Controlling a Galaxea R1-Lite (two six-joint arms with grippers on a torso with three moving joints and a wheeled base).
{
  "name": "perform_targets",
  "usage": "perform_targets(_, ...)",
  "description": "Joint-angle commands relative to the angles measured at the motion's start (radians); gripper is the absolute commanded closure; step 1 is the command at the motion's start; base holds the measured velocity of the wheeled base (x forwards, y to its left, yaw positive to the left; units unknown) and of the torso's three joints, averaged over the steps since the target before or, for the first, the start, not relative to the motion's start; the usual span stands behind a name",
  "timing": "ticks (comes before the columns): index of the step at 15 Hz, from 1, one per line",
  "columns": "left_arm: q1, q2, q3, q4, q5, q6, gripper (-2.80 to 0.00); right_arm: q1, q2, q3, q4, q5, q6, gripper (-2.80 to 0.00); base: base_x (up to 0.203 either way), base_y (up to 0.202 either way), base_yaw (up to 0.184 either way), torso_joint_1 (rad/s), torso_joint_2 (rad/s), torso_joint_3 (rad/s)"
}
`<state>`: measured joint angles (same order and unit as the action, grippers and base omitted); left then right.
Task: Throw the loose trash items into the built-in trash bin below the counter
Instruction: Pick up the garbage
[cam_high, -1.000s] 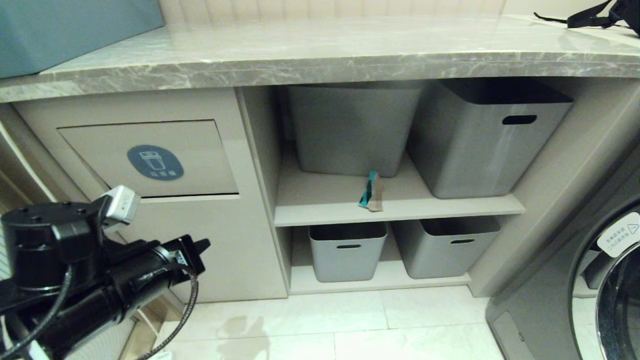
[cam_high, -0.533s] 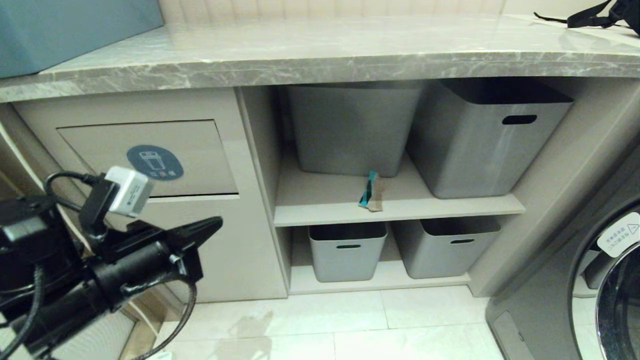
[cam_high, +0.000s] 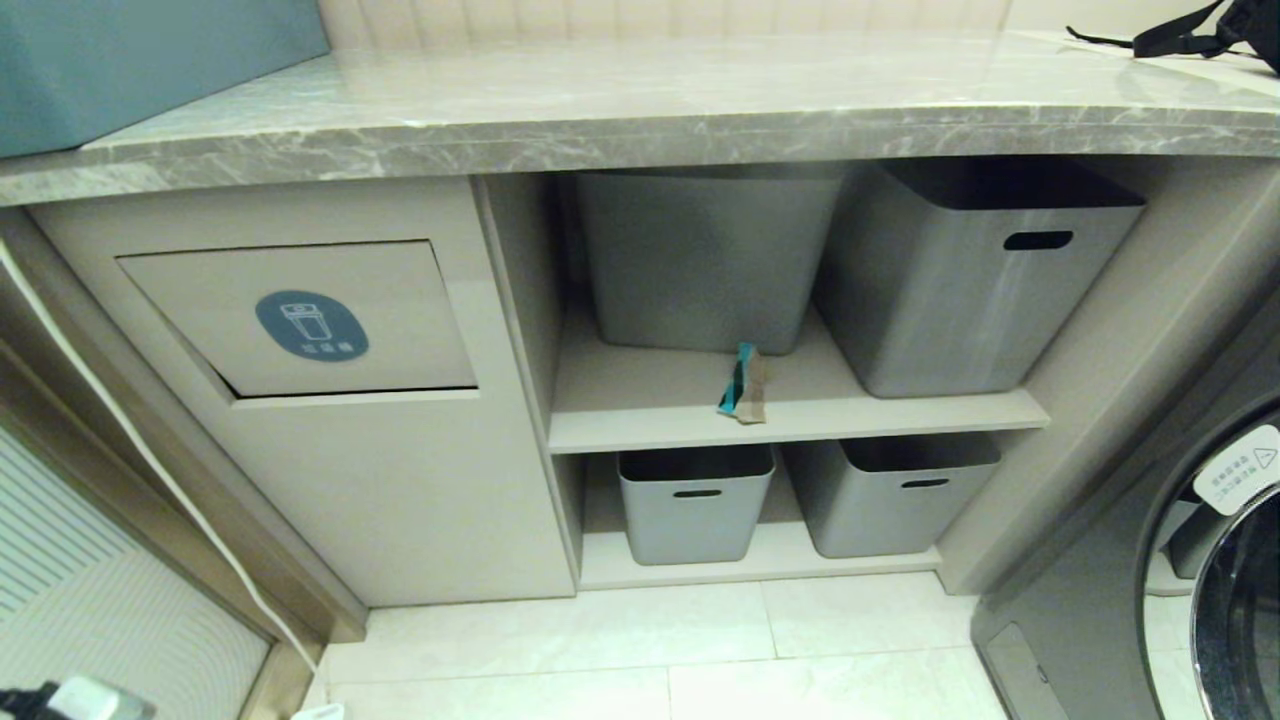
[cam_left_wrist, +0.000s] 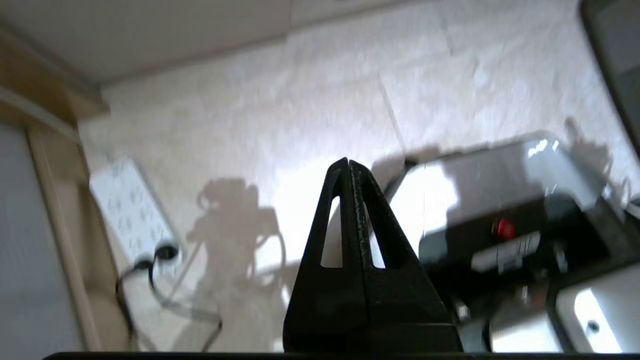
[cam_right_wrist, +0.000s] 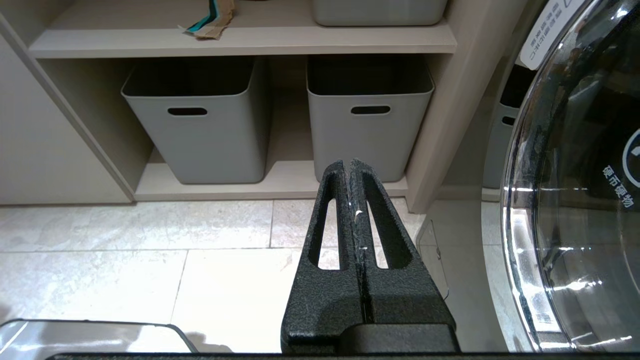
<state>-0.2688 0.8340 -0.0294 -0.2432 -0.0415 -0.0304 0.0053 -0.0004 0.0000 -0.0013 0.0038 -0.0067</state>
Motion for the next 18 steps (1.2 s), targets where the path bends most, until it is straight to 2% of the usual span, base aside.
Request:
perform_targets(1,0.024,-0.171,-0.009,0.302,0.042,-0.023,0.0,0.001,-0.001,0.0,0.0,0.001,-0.001,0.0,0.0,0.0,0.0,0.0,0.0,0.0)
perform_targets(3,0.136,-0.174,-0.013,0.315,0.056,-0.041,0.0,0.0,-0.001,0.0,0.0,0.001,0.001,0.0,0.0,0.0,0.0,0.0,0.0,0.0)
perform_targets(5,0.219,-0.192,-0.013,0.312,0.061,-0.041,0.0,0.001,-0.001,0.0,0.0,0.001,-0.001,0.0,0.0,0.0,0.0,0.0,0.0,0.0)
perform_targets(6,0.238,-0.223,-0.012,0.309,0.059,-0.023,0.0,0.001,-0.001,0.0,0.0,0.001,0.0,0.0,0.0,0.0,0.0,0.0,0.0,0.0)
perform_targets(9,0.228,-0.467,0.002,0.295,0.041,0.046,0.0,0.001,-0.001,0.0,0.0,0.001,-0.002,0.0,0.0,0.0,0.0,0.0,0.0,0.0)
perform_targets(13,0.259,-0.795,0.02,0.268,0.024,0.115,0.0,0.001,-0.001,0.0,0.0,0.007,-0.025,0.0,0.0,0.0,0.0,0.0,0.0,0.0)
perform_targets(16,0.27,-0.836,0.028,0.248,0.025,0.142,0.0,0.001,-0.001,-0.003,-0.005,0.006,-0.017,0.0,0.0,0.0,0.0,0.0,0.0,0.0)
perform_targets(18,0.27,-0.836,0.025,0.257,0.029,0.138,0.0,0.0,0.021,-0.082,0.003,0.031,-0.022,0.0,0.0,0.0,0.0,0.0,0.0,0.0)
